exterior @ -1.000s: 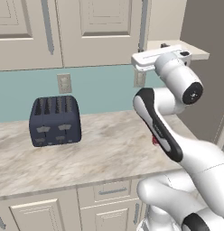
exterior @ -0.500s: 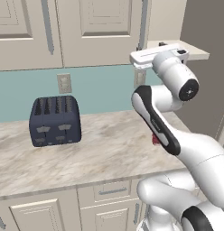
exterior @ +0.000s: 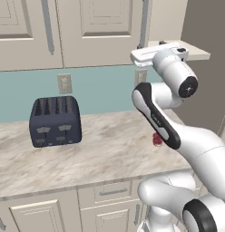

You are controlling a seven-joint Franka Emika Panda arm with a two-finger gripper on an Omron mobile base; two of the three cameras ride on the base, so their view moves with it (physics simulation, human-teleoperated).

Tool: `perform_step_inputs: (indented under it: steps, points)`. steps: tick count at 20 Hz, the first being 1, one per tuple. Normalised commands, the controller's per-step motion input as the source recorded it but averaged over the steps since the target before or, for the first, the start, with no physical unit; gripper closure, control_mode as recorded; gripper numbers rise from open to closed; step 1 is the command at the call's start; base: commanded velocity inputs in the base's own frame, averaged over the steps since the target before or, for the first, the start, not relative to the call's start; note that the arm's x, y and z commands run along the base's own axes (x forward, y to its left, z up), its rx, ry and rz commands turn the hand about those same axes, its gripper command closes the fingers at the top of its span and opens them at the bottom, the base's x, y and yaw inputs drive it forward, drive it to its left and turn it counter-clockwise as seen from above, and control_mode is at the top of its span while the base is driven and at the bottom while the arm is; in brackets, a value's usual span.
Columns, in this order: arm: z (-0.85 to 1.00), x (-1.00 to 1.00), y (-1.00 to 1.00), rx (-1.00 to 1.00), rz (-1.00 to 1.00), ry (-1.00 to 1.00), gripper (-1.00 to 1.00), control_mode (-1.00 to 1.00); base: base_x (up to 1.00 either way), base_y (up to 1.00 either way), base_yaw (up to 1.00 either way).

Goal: Retrieve the tupperware from the cabinet, then place the raw meat into the tupperware to avoid contamination.

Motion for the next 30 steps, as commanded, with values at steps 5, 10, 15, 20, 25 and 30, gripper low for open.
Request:
perform_step_inputs:
  steps: [5,10,15,20,25,30]
  points:
    - [0.01,0.18,0.00,0.00,0.00,0.00,-1.00,-1.00,0.00,0.00,0.00]
    - [0.00,0.17,0.00,0.00,0.00,0.00,-1.00,-1.00,0.00,0.00,0.00]
    - [0.00,0.17,0.00,0.00,0.00,0.01,-1.00,-1.00,0.00,0.00,0.00]
    - [0.00,0.17,0.01,0.00,0.00,0.01,-1.00,-1.00,0.00,0.00,0.00]
    - [0.00,0.16,0.03,0.00,0.00,0.01,-1.00,-1.00,0.00,0.00,0.00]
    - [0.00,0.16,0.02,0.00,0.00,0.01,-1.00,-1.00,0.00,0.00,0.00]
